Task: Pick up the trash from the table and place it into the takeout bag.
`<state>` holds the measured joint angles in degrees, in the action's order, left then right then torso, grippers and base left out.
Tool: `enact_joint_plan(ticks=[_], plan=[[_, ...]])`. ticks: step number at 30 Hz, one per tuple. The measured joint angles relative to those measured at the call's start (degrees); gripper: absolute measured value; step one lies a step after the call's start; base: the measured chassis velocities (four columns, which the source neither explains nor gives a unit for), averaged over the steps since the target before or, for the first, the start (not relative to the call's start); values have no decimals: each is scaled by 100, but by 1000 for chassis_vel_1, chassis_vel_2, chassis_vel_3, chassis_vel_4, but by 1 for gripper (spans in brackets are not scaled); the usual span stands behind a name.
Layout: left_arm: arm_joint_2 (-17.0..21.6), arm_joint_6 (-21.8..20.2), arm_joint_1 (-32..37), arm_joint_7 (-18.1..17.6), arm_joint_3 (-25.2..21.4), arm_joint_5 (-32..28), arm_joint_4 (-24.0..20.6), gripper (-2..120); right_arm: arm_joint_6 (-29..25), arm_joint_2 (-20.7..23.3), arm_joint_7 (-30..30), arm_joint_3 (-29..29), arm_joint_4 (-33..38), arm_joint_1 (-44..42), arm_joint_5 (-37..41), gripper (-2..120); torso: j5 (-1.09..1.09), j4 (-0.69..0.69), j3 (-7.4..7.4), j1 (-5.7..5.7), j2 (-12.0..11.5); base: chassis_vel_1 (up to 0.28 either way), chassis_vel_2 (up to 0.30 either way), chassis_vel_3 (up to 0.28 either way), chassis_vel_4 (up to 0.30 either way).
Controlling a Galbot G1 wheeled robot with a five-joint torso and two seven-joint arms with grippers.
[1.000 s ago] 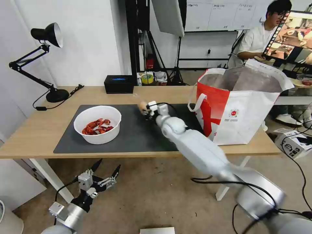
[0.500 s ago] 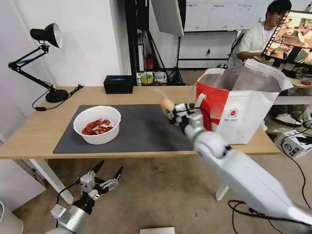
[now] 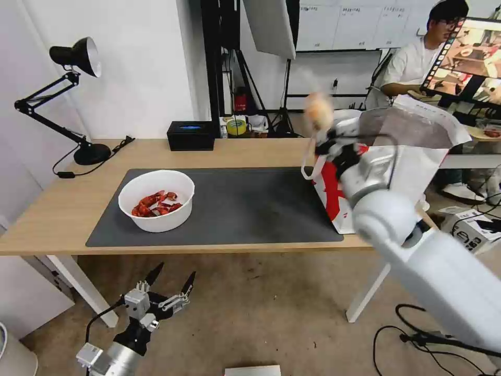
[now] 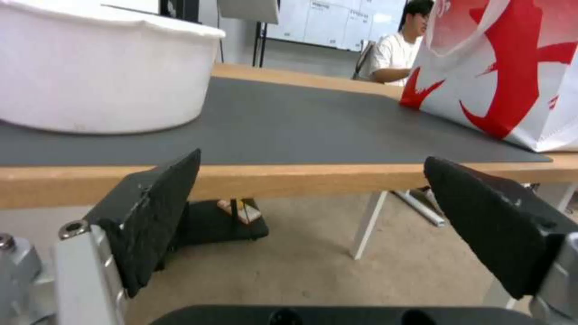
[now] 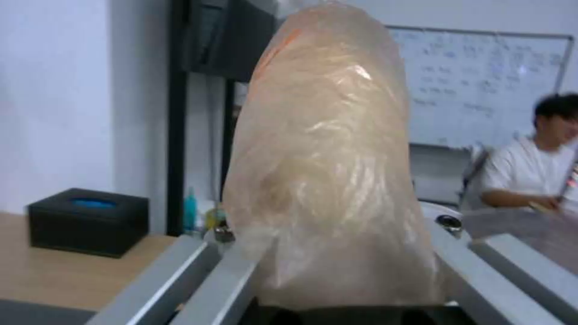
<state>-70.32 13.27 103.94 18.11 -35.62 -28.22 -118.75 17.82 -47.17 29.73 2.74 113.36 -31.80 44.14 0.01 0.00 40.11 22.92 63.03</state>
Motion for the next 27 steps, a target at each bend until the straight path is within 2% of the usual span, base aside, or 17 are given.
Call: enact_joint_plan(ticks=[10,15,17,19,22,23,26,27], plan=[[-17,8,-39,19,74,15,56,100,285,274,314,441,-415,113,601,6,0,0,0,0,0,0,0,0,0],[-11,8,-94,40,124,15,108,100,433,406,380,506,-505,109,558,10,0,1,0,0,0,0,0,0,0],[-4,8,-112,171,147,13,151,100,498,479,350,526,-538,100,399,21,0,1,0,0,0,0,0,0,0],[-4,8,-113,197,160,13,158,100,528,494,334,530,-543,100,375,24,0,1,0,0,0,0,0,0,0],[-1,7,-131,220,191,13,164,100,652,523,299,532,-545,118,345,39,-1,0,0,0,0,0,0,0,0],[-1,7,-131,220,191,13,164,100,652,523,299,532,-545,118,345,39,-1,0,0,0,0,0,0,0,0],[25,4,-133,220,186,6,167,100,706,520,282,514,-531,121,332,54,-1,0,0,0,0,0,0,0,0],[25,4,-133,220,186,6,167,100,706,520,282,514,-531,121,332,54,-1,0,0,0,0,0,0,0,0]])
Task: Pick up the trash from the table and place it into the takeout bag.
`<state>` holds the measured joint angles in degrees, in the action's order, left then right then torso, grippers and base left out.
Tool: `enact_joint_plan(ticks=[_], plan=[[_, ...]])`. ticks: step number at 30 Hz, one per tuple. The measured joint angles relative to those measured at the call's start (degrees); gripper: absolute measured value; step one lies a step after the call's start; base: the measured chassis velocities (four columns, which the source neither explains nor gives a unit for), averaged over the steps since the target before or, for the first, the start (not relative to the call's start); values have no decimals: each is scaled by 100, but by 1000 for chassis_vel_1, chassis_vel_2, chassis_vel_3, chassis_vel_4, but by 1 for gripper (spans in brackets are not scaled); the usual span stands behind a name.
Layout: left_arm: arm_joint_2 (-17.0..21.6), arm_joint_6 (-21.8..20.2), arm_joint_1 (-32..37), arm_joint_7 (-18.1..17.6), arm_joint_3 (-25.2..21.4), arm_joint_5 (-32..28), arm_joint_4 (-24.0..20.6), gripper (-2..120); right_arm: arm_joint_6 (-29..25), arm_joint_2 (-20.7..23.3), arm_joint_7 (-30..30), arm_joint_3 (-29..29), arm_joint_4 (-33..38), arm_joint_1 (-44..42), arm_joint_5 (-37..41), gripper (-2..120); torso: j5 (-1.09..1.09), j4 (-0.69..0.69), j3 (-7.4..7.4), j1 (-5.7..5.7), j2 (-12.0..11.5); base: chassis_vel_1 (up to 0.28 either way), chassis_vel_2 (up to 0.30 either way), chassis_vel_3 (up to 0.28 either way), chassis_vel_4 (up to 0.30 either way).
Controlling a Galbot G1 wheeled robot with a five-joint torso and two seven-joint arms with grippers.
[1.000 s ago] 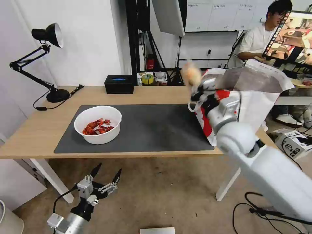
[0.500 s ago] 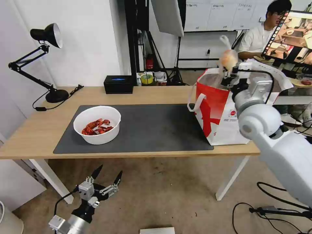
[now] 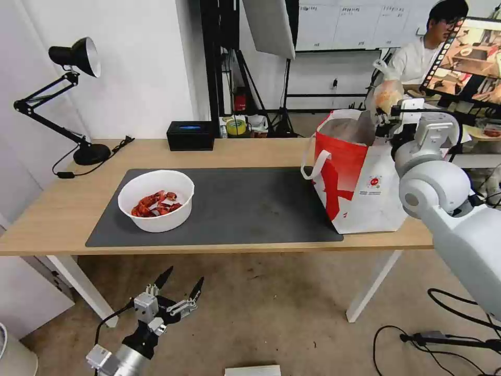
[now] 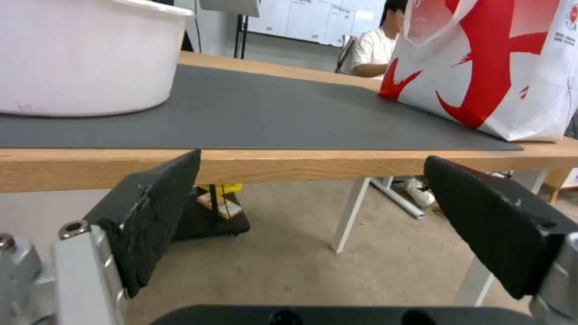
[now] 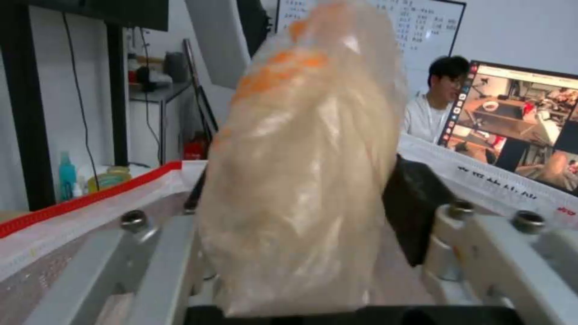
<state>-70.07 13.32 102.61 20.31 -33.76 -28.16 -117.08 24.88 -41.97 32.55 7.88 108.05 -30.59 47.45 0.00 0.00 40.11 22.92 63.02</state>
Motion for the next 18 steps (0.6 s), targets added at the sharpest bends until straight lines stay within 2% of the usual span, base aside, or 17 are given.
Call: enact_joint_plan(ticks=[3,4,7,8,11,18], plan=[[29,-3,5,0,-18,-9,8,100,9,-13,-5,-19,0,-6,-27,69,0,0,0,0,0,0,0,0,0],[29,-3,5,0,-18,-9,8,100,9,-13,-5,-19,0,-6,-27,69,0,0,0,0,0,0,0,0,0],[36,-11,4,-6,-19,-13,14,100,18,-15,-13,-31,2,-24,-40,83,0,0,0,0,0,0,0,0,0],[36,-11,4,-6,-19,-13,14,100,18,-15,-13,-31,2,-24,-40,83,0,0,0,0,0,0,0,0,0],[52,-20,-3,-16,-16,-20,14,100,30,-14,-27,-38,12,-24,-43,96,0,0,0,0,0,0,0,0,0],[86,-25,-17,-25,-23,-38,0,100,32,-14,-43,-66,23,-11,-49,100,0,0,0,0,0,0,0,0,0]])
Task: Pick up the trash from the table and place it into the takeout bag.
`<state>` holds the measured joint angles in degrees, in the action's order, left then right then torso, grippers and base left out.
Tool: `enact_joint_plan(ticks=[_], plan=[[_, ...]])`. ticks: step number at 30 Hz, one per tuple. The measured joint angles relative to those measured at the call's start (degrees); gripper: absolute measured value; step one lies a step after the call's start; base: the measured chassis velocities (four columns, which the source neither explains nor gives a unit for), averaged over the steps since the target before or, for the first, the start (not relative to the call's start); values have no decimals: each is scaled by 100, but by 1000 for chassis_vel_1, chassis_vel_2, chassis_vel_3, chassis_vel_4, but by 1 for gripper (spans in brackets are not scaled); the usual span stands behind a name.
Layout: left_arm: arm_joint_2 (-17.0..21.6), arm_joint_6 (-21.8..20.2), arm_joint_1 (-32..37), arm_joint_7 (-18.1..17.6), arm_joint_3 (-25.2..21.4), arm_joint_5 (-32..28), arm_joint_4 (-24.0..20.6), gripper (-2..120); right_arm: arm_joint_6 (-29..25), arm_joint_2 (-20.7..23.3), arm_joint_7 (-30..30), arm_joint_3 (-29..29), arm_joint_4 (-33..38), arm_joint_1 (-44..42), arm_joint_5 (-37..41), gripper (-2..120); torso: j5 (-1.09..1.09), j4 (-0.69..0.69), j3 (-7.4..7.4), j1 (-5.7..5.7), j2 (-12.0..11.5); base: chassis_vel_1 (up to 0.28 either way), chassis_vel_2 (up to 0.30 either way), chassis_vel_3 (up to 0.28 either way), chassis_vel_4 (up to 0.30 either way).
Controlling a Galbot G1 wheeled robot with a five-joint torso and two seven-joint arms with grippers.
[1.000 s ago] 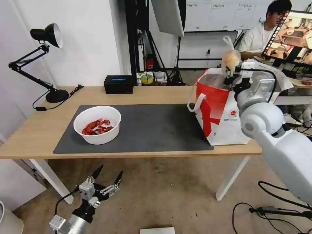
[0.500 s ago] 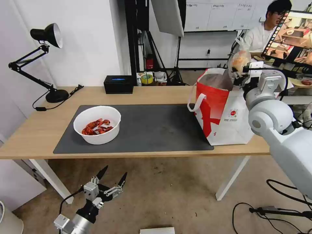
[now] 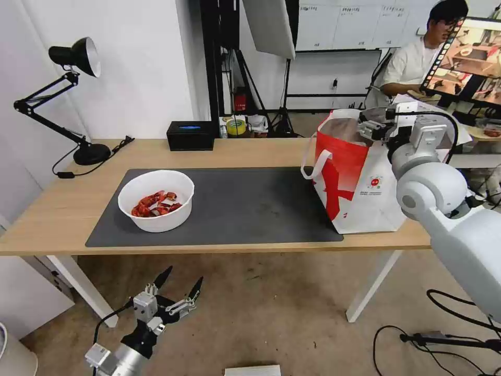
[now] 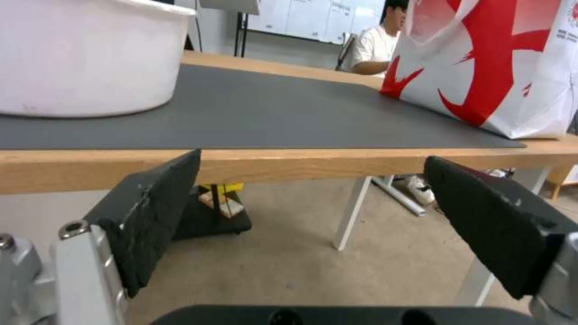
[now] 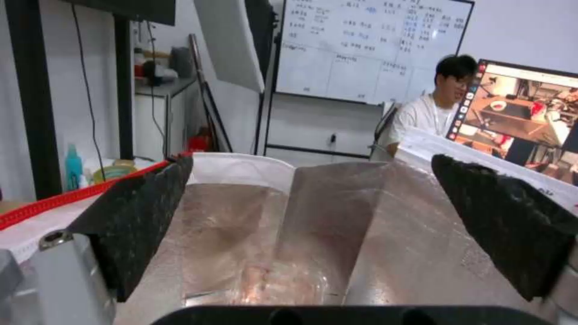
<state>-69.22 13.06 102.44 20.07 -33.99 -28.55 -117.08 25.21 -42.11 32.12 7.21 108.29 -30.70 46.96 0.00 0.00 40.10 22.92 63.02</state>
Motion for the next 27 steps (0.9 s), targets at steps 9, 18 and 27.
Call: enact_joint_plan(ticks=[9,18,27], plan=[[-26,-1,-26,-6,-5,-9,4,100,-242,-19,-252,-99,450,-92,114,100,0,0,0,0,0,0,0,0,0],[-113,13,27,-14,-124,-14,-39,100,-603,-15,-645,-315,1347,-598,261,100,-1,-2,0,0,0,0,0,0,0],[-229,70,90,-10,-196,-8,-55,100,-993,32,-967,-252,1954,-1862,-98,100,0,-1,0,0,0,0,0,0,0]])
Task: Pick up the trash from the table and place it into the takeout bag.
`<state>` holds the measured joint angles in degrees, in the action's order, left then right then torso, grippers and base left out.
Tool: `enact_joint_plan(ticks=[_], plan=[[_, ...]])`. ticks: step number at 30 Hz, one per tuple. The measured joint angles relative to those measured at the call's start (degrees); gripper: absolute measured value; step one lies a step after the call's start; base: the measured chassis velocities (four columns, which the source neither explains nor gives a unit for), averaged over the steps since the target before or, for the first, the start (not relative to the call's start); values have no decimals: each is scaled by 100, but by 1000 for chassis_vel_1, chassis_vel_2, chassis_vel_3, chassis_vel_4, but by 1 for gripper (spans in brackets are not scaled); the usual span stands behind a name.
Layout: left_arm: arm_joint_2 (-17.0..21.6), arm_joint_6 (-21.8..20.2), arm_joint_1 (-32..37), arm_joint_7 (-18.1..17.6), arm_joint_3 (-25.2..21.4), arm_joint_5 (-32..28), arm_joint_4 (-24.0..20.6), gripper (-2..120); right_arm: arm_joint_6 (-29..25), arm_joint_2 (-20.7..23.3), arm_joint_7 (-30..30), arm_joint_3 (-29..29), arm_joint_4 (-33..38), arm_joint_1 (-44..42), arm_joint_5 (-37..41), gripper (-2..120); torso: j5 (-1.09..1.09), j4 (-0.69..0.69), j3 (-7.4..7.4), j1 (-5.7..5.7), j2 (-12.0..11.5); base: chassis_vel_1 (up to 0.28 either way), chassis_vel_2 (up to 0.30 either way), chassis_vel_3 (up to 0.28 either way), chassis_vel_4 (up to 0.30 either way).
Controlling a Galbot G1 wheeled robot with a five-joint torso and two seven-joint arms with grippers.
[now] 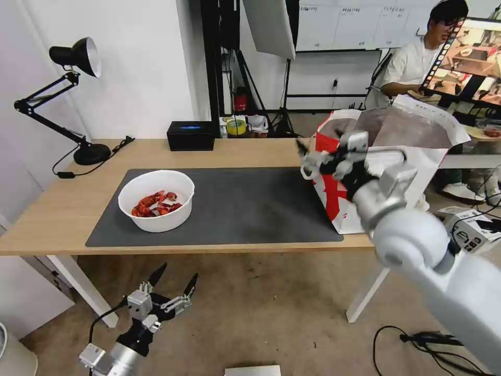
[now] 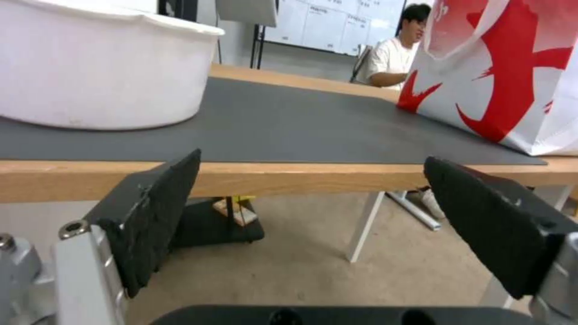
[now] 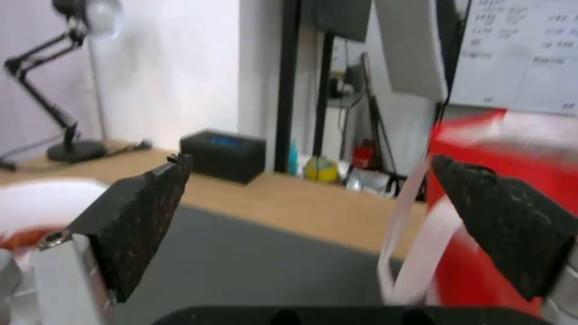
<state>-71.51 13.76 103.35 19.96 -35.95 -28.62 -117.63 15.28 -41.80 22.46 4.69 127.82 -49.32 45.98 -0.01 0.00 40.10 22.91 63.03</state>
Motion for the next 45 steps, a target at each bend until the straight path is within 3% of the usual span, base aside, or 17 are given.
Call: enact_joint_plan(ticks=[8,16,27,45], plan=[[6,35,36,2,-66,-13,-33,100,-522,-302,-368,253,5,-1705,-877,100,1,1,0,0,0,0,0,0,0],[-9,56,69,5,-99,-16,-69,100,-852,-451,-395,279,-55,-2483,-1279,100,0,1,0,0,0,0,0,0,0],[9,77,105,11,-176,-73,-80,100,-1033,-666,-357,216,-229,-3047,-1777,100,0,1,0,0,0,0,0,0,0],[11,99,69,22,-153,-91,14,100,-1191,-845,-291,95,-674,-3320,-1972,100,1,1,0,0,0,0,0,0,0]])
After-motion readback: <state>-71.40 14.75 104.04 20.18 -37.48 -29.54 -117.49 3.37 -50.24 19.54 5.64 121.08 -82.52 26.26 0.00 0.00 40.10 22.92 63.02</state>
